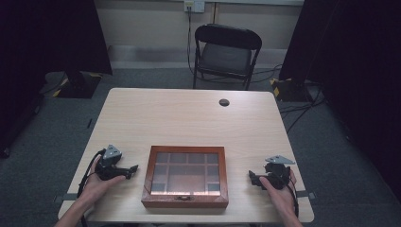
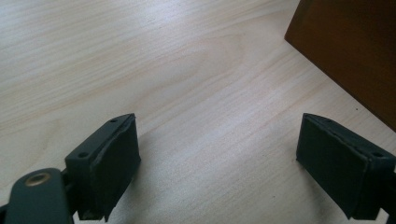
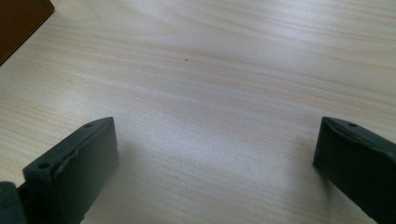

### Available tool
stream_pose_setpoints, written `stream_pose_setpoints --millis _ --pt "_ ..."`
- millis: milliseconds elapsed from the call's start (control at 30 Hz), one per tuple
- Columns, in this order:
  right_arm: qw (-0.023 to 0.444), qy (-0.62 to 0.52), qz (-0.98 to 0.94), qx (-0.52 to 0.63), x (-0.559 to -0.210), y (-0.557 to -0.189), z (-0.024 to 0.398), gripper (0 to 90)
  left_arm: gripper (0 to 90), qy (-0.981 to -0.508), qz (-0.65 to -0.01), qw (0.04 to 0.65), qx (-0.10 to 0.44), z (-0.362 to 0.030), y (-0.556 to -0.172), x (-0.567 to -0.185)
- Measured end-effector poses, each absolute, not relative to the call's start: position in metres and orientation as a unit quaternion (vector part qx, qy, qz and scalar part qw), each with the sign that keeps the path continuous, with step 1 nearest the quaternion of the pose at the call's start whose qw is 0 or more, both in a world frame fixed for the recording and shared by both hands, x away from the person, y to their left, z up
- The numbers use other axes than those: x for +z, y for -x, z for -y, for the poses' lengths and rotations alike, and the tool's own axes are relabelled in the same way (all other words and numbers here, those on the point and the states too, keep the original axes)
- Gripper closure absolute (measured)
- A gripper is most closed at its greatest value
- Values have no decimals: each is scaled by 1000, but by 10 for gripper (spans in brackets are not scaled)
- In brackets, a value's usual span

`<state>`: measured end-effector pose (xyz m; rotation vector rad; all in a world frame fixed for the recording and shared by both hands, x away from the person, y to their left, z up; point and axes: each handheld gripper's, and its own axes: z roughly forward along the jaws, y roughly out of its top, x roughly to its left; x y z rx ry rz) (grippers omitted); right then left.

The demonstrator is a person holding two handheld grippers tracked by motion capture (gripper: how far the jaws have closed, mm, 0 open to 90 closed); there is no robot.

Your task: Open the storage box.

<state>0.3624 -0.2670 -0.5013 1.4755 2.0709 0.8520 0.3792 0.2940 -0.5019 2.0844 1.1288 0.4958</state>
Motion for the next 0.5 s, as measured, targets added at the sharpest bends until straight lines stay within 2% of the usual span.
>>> stream_pose_setpoints --millis 333,400,467,500 --pt "228 -537 -752 309 -501 -363 266 5 124 -806 -435 352 192 -294 -379 -502" --pt "225 -536 -753 310 -499 -362 265 59 124 -806 -435 352 192 -294 -379 -502" --pt "227 -531 -753 314 -497 -361 264 183 124 -806 -435 352 192 -294 -379 -502" --pt "221 -530 -754 320 -495 -362 263 185 124 -806 -435 352 191 -294 -379 -502"
